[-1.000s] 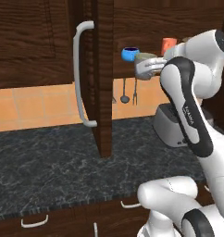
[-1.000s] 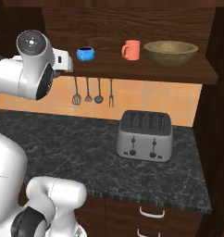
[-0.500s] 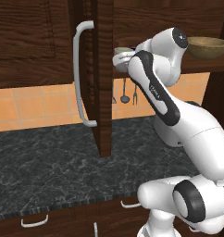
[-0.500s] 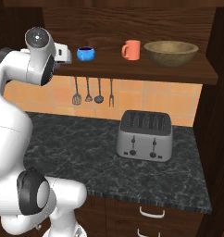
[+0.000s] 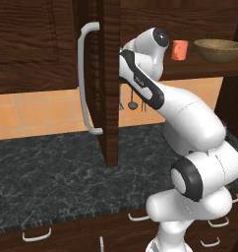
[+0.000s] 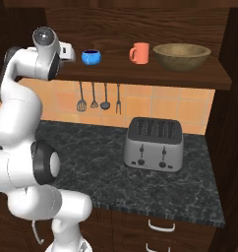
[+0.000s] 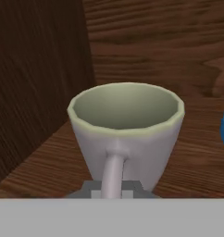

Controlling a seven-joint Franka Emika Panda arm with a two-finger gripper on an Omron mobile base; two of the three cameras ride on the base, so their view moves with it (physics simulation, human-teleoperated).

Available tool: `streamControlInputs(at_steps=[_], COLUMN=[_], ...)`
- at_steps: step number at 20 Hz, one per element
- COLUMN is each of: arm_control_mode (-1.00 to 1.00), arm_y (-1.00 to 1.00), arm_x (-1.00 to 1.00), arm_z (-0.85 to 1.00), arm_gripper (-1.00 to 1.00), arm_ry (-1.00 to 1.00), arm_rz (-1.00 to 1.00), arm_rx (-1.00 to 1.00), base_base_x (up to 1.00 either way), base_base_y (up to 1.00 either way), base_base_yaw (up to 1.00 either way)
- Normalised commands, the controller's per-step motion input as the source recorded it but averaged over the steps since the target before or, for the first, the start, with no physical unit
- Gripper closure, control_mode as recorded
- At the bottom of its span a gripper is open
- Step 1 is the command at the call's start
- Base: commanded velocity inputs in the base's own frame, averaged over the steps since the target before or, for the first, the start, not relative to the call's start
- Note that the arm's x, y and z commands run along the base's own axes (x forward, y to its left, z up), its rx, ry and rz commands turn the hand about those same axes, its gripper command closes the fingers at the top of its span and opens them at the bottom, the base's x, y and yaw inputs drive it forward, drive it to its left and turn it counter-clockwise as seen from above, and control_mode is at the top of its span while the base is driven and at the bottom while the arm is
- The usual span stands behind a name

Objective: Gather all objects into one cabinet and sort the glasses and bowls to opposite sides.

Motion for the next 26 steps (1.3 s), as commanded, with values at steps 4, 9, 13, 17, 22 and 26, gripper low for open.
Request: streamControlInputs(at_steps=[4,9,13,17,22,26], arm_control_mode=[-1.00,-1.00,-1.00,-1.00,-1.00,-1.00], arm_y=[0.20,0.02,0.00,0.08,0.06,0.00], arm_x=[0.60,0.75,0.72,0.56,0.28,0.00], arm_z=[0.00,-0.01,-0.04,-0.11,-0.24,-0.37], arm_gripper=[1.00,1.00,1.00,1.00,1.00,1.00], arm_ry=[0.00,0.00,0.00,0.00,0.00,0.00], arm_rz=[0.00,0.00,0.00,0.00,0.00,0.00], arm_rx=[0.00,0.00,0.00,0.00,0.00,0.00], base_base_x=[0.00,0.00,0.00,0.00,0.00,0.00], base_base_y=[0.00,0.00,0.00,0.00,0.00,0.00], base_base_yaw=[0.00,0.00,0.00,0.00,0.00,0.00])
